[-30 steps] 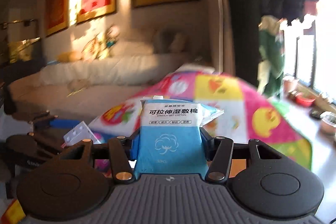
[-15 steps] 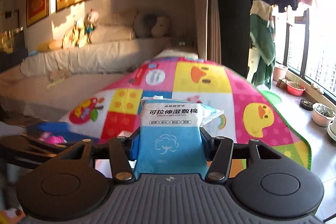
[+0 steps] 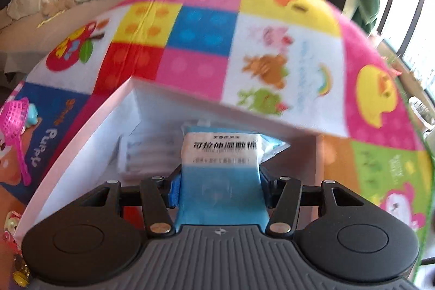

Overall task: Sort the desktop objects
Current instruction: 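Drop the power strip into the pink box with the left gripper while the right drops the wipes in, then grasp the pink strainer with the left gripper while the right gripper reaches for the pink keychain toy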

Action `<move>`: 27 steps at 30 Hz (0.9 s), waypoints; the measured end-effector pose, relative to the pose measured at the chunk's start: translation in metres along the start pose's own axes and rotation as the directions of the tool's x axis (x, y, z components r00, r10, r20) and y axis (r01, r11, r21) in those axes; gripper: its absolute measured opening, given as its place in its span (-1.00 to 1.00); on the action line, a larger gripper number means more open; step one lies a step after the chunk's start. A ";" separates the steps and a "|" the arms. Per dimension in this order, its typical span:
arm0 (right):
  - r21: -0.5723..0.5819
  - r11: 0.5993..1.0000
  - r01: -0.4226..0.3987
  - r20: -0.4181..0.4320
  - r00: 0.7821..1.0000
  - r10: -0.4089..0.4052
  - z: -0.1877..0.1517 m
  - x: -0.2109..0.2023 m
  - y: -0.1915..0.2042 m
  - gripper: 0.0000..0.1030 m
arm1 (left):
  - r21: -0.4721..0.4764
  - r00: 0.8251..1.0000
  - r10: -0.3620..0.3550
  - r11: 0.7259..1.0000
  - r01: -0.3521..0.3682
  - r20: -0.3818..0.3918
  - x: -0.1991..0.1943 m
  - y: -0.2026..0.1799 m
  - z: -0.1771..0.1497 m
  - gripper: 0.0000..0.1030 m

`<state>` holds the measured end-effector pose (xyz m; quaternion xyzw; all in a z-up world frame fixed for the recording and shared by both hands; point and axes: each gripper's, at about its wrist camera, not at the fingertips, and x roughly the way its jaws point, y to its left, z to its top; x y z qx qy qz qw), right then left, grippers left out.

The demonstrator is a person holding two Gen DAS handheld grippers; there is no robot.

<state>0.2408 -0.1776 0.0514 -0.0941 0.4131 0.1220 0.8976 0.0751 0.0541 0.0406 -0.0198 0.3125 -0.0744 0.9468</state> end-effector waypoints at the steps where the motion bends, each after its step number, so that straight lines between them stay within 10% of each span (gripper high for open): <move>1: 0.025 1.000 -0.002 0.022 1.000 0.001 -0.001 -0.005 -0.002 0.26 | 0.008 1.000 0.011 1.000 -0.011 -0.002 -0.002 0.002 -0.002 0.99; 6: 0.053 0.998 0.017 0.202 0.979 -0.028 -0.010 -0.068 0.001 0.48 | -0.059 0.986 0.164 0.985 -0.163 0.021 -0.016 0.028 -0.004 1.00; 12: -0.115 0.988 -0.105 0.362 0.921 0.140 -0.067 -0.135 0.064 0.50 | -0.282 0.969 0.246 0.929 -0.237 -0.004 -0.026 0.063 -0.004 1.00; 18: -0.336 0.922 -0.191 0.251 0.926 0.283 -0.115 -0.120 0.153 0.24 | -0.366 0.961 0.275 0.894 -0.259 -0.009 -0.036 0.067 -0.012 1.00; 27: -0.153 0.958 -0.243 0.110 0.959 0.261 -0.097 -0.063 0.182 0.06 | -0.327 0.960 0.280 0.907 -0.264 0.001 -0.038 0.070 -0.013 1.00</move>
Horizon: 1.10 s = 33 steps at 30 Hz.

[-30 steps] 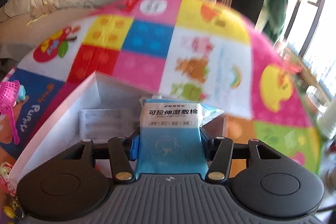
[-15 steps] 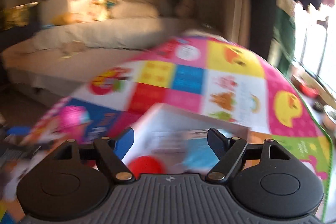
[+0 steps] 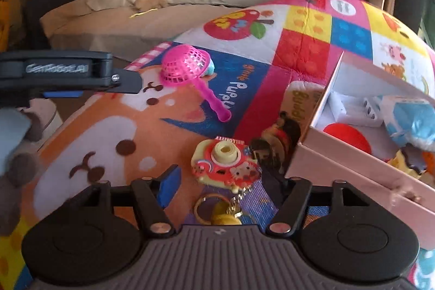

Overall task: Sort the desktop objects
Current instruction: 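Grasp the pink strainer with the left gripper while the right gripper reaches for the pink keychain toy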

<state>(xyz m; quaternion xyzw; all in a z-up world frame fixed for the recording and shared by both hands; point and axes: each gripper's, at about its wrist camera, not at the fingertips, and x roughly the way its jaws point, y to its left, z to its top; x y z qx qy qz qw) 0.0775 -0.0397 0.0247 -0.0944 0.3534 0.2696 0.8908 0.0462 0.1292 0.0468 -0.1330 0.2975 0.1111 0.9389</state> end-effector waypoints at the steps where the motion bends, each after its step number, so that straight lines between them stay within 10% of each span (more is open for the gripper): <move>1: 0.005 1.000 -0.008 0.006 1.000 0.008 -0.001 -0.003 0.000 0.05 | 0.006 1.000 0.001 1.000 -0.001 -0.001 0.002 -0.001 0.000 1.00; 8: -0.039 0.994 -0.105 0.034 0.994 0.107 -0.034 -0.060 -0.019 0.00 | 0.070 1.000 -0.015 0.997 0.015 -0.009 0.030 -0.018 0.003 1.00; 17: 0.137 0.982 0.128 0.164 0.975 -0.150 -0.084 -0.111 -0.093 0.43 | 0.075 0.990 0.138 0.988 -0.137 -0.009 0.119 -0.042 0.049 0.96; 25: 0.281 0.957 0.066 0.174 0.977 -0.119 -0.094 -0.095 -0.119 0.46 | 0.145 0.990 0.137 0.981 -0.130 -0.044 0.145 -0.045 0.049 0.66; 33: 0.317 0.948 0.029 0.193 0.977 -0.094 -0.098 -0.098 -0.123 0.55 | 0.266 0.974 -0.147 0.945 0.189 -0.170 0.090 -0.069 0.012 0.66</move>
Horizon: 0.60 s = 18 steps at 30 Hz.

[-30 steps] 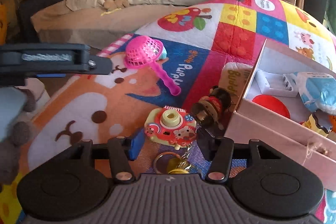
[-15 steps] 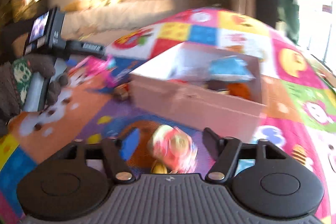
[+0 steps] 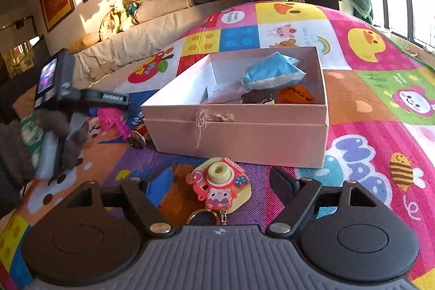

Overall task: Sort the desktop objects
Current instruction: 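Grasp the pink strainer with the left gripper while the right gripper reaches for the pink keychain toy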

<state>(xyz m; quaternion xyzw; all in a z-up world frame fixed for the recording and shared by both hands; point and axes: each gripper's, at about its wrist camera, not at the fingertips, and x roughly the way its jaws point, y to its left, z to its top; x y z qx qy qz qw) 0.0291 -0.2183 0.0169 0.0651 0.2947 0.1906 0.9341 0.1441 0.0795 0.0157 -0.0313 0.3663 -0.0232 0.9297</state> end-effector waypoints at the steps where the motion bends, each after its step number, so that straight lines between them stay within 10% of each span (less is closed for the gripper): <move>1: 0.000 1.000 0.000 0.002 1.000 0.000 0.000 0.000 0.000 0.59 | 0.027 0.998 -0.059 0.998 0.059 -0.012 -0.009 -0.007 -0.006 0.66; 6: 0.002 1.000 0.012 0.011 1.000 -0.012 0.000 -0.002 0.001 0.70 | 0.141 0.973 -0.228 0.965 0.222 0.024 -0.071 -0.027 -0.028 0.65; 18: -0.008 0.999 0.037 0.006 0.999 -0.037 -0.001 -0.001 0.004 0.76 | 0.169 0.987 -0.162 0.972 0.161 -0.007 -0.124 -0.026 -0.071 0.89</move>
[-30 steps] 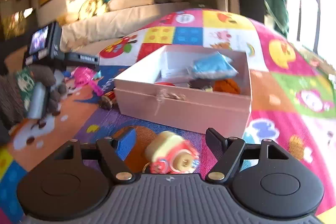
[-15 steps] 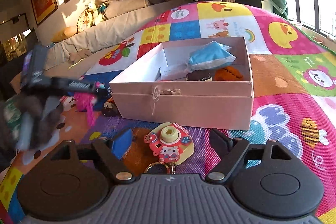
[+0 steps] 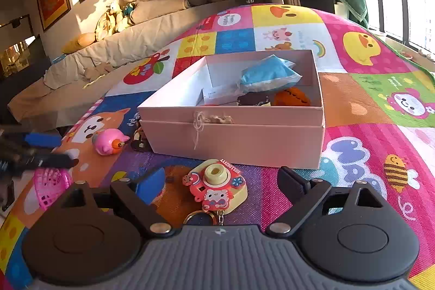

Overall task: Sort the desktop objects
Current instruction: 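Grasp the pink strainer with the left gripper while the right gripper reaches for the pink keychain toy, then grasp the pink keychain toy with the right gripper while the left gripper holds the strainer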

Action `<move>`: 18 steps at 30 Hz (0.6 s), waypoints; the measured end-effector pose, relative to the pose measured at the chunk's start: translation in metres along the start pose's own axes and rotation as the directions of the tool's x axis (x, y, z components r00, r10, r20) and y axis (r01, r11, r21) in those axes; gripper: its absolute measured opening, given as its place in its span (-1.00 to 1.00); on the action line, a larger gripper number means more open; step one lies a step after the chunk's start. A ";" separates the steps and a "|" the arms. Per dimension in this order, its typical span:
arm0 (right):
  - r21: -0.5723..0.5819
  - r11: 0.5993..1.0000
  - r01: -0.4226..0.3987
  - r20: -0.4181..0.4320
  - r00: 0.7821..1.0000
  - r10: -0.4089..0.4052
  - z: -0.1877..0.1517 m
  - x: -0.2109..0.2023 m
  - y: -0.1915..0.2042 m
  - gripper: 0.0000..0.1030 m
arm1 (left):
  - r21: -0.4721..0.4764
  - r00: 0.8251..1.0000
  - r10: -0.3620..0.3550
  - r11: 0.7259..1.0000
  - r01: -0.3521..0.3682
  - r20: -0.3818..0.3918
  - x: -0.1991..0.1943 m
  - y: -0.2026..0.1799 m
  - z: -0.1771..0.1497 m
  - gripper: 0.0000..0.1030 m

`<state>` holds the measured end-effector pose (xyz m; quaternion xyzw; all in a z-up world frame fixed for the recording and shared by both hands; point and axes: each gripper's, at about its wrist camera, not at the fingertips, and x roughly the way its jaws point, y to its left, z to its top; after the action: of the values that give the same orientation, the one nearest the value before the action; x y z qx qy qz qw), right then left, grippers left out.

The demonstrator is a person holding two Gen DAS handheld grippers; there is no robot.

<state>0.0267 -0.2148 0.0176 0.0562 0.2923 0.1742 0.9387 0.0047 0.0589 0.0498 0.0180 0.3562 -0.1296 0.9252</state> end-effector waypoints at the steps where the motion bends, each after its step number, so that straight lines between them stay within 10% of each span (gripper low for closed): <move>1: -0.001 1.000 0.001 0.000 1.000 -0.001 0.000 0.000 0.000 0.76 | 0.002 1.000 0.011 1.000 -0.011 -0.004 -0.003 -0.001 -0.004 0.92; 12: -0.046 0.999 0.021 0.002 1.000 -0.021 -0.001 0.000 0.008 0.87 | 0.093 0.987 0.147 0.986 -0.141 -0.065 0.015 -0.011 -0.027 0.94; 18: -0.050 0.998 0.030 0.011 1.000 -0.029 -0.002 -0.001 0.009 0.90 | 0.093 0.902 0.431 0.897 -0.432 0.031 0.017 0.022 -0.006 0.94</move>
<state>0.0219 -0.2071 0.0187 0.0294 0.2838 0.1674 0.9437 0.0185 0.0772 0.0326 0.1409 0.3319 0.0611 0.9307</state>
